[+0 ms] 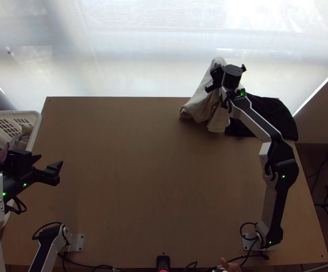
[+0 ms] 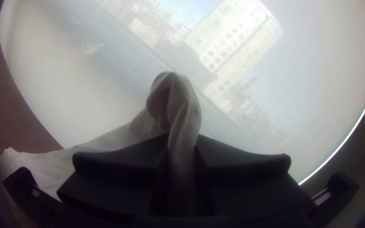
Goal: Fold the t-shirt
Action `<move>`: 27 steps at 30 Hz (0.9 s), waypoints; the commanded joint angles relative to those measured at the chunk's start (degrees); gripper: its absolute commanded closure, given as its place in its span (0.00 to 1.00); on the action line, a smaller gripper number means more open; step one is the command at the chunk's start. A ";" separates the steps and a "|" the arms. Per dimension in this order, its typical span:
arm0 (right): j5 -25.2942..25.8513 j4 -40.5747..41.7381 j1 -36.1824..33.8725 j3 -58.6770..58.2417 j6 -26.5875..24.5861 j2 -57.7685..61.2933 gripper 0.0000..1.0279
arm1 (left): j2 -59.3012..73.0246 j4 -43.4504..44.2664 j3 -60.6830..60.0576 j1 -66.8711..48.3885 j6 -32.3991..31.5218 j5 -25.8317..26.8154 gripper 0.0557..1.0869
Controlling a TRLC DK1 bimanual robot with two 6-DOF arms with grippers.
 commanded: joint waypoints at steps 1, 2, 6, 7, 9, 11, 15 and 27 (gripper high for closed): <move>0.03 2.24 -5.29 -2.76 1.28 -1.36 0.97 | 0.02 -0.05 0.21 -0.06 0.03 -0.26 0.06; 0.03 2.77 -5.91 -3.73 1.37 -2.07 0.97 | 0.02 -0.05 0.21 -0.06 -0.06 -0.26 0.06; -0.06 3.12 -8.54 -7.51 1.89 -4.00 0.97 | 0.37 0.13 0.12 -0.15 -0.06 -0.26 0.05; -0.06 3.21 -9.07 -8.65 1.98 -4.35 0.97 | 0.46 0.13 0.12 -0.24 -0.06 -0.17 0.05; -0.23 4.53 -10.12 -11.20 1.98 -5.32 0.97 | 0.72 0.39 0.12 -0.33 -0.15 -0.17 0.05; -0.23 5.32 -11.09 -13.22 1.89 -6.29 0.97 | 1.07 0.48 0.04 -0.42 -0.15 -0.26 0.05; -1.11 5.41 -13.29 -16.65 2.16 -8.66 0.97 | 1.42 0.48 -0.14 -0.85 -0.15 -0.26 0.05; -3.84 4.09 -20.14 -17.70 4.18 -10.50 0.97 | 3.01 1.71 -0.40 -1.91 -0.32 -0.26 0.05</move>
